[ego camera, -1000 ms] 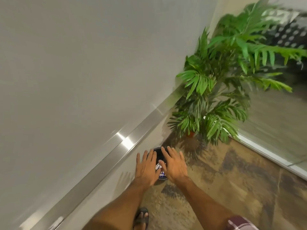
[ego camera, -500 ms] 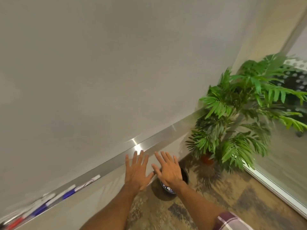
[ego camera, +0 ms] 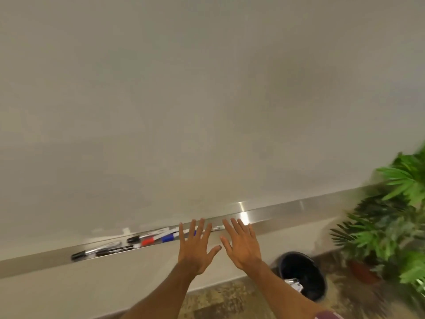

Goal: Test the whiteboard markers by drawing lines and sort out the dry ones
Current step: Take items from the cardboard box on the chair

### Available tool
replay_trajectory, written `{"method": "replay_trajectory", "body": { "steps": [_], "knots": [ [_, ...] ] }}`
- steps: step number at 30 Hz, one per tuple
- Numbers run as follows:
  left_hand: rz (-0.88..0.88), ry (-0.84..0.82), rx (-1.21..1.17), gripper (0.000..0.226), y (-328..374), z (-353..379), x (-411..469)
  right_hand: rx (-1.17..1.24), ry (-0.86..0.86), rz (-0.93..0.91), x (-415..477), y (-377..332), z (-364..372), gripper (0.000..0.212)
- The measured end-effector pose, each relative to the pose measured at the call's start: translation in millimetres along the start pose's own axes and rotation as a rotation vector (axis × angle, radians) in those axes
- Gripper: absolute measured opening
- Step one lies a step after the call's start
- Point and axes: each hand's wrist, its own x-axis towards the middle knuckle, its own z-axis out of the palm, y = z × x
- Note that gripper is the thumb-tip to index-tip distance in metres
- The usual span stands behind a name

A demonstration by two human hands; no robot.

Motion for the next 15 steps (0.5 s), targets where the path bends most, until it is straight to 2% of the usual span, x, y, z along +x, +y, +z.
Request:
{"method": "replay_trajectory", "body": {
  "steps": [2,5,8,12,15],
  "knots": [
    [-0.044,-0.009,-0.015,0.094,-28,1,-18,-0.023,-0.049,0.012,-1,-33,3,0.086],
    [-0.104,-0.005,-0.053,0.100,-74,5,-50,-0.012,-0.007,0.010,-5,-83,19,0.072],
    [-0.170,-0.002,-0.086,0.103,-117,11,-82,-0.018,-0.007,-0.036,-15,-133,24,0.075],
    [-0.269,-0.014,-0.123,0.116,-167,13,-123,-0.036,-0.053,-0.170,-21,-186,44,0.106],
    [-0.329,-0.002,-0.110,0.122,-197,13,-153,-0.015,-0.013,-0.221,-30,-224,57,0.099]
  ]
}}
